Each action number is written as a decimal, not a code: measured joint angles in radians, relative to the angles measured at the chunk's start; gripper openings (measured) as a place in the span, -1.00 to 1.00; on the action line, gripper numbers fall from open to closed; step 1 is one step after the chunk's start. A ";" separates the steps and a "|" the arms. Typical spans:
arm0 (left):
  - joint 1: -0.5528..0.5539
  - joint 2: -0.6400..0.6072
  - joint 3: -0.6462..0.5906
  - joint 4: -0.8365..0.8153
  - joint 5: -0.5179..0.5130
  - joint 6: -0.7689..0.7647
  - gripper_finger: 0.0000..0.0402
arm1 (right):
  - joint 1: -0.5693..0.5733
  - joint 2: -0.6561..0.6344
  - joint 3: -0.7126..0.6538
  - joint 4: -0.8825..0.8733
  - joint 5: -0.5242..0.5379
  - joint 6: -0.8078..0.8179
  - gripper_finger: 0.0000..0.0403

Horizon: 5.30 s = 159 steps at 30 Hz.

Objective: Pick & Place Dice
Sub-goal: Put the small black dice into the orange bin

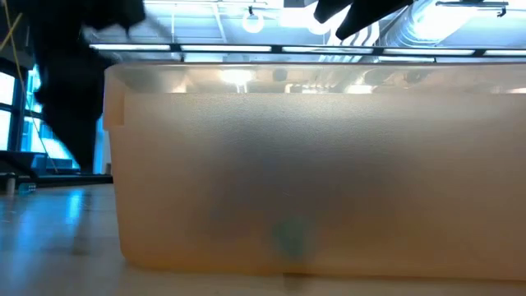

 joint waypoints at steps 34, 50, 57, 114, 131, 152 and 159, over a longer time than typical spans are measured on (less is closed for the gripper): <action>-0.444 0.130 0.142 1.000 -0.599 1.805 -0.73 | -0.062 0.000 -0.001 0.646 -0.264 -0.406 0.62; -0.475 0.130 0.142 1.144 -0.614 1.936 -0.73 | -0.101 0.000 0.000 0.798 -0.328 -0.426 0.62; -0.475 0.130 0.142 1.146 -0.611 1.936 -0.73 | -0.112 0.000 0.000 0.875 -0.400 -0.468 0.62; -0.485 0.130 0.142 1.213 -0.607 1.924 -0.12 | -0.095 -0.012 0.000 0.789 -0.375 -0.556 -0.84; -0.482 0.128 0.142 1.213 -0.614 1.641 -0.11 | 0.037 0.014 -0.003 0.249 -0.554 0.026 -0.84; -0.477 0.129 0.142 1.218 -0.612 1.453 -0.11 | 0.004 0.115 0.000 0.250 -0.765 0.076 -0.81; -0.476 0.129 0.142 1.218 -0.610 1.453 -0.11 | 0.001 0.118 0.000 0.244 -0.772 0.072 -0.77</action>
